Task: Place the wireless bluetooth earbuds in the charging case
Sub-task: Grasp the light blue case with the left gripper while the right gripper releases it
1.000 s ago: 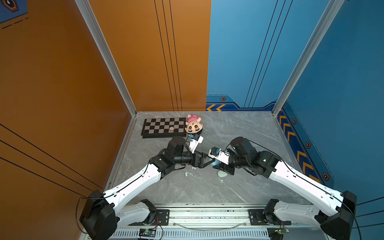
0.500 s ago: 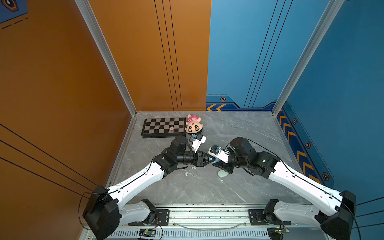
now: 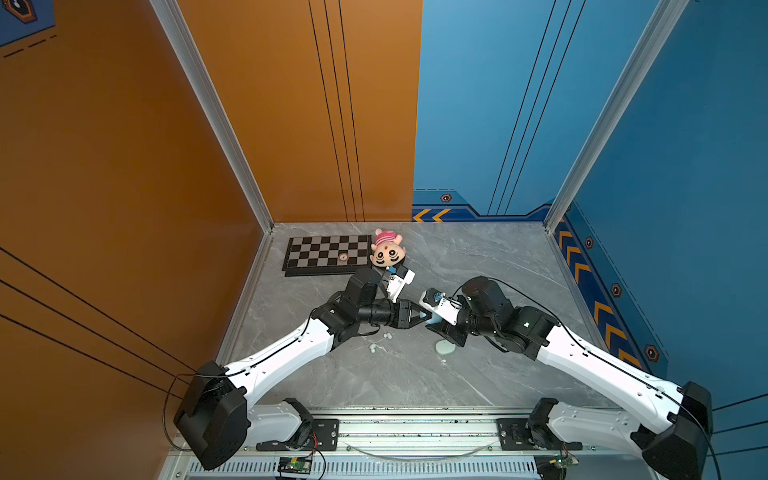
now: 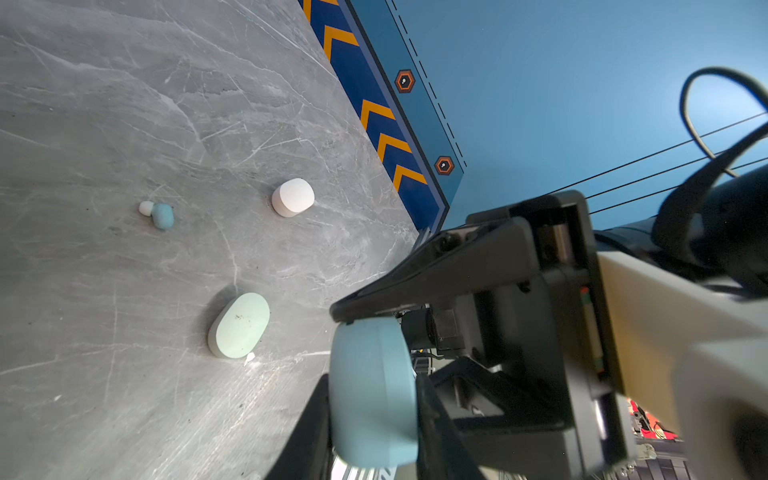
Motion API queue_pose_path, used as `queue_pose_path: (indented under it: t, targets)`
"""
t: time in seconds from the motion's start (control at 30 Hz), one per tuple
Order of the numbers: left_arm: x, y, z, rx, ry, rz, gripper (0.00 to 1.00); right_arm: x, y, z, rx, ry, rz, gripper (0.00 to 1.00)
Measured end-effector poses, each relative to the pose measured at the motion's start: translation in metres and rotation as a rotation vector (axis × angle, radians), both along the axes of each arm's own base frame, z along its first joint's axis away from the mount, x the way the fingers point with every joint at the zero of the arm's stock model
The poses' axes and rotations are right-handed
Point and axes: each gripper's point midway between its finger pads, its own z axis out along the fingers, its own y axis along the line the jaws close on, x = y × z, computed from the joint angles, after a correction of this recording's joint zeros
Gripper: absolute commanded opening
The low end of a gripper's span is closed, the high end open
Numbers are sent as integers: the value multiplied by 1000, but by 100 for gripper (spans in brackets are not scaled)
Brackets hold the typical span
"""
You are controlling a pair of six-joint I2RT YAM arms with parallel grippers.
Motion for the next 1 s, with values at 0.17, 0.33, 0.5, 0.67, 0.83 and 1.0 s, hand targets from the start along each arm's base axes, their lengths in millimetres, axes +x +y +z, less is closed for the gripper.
queue_pose_path:
  t: [0.17,0.33,0.5,0.67,0.83,1.0]
  targets:
    - [29,20,0,-13,40,88,1,-5,-9,20,115,0,-10,79]
    - [45,34,-4,-24,131,108,1,-1,-13,29,207,16,-29,78]
    - [40,32,-8,-24,242,45,1,4,-8,22,245,35,-21,74]
    - [28,31,-13,-30,324,-3,1,15,1,16,283,60,-29,68]
    - [23,31,-13,-34,359,-16,1,26,9,13,317,86,-33,66]
    - [22,31,-13,-36,369,-19,1,28,17,2,320,132,-22,65]
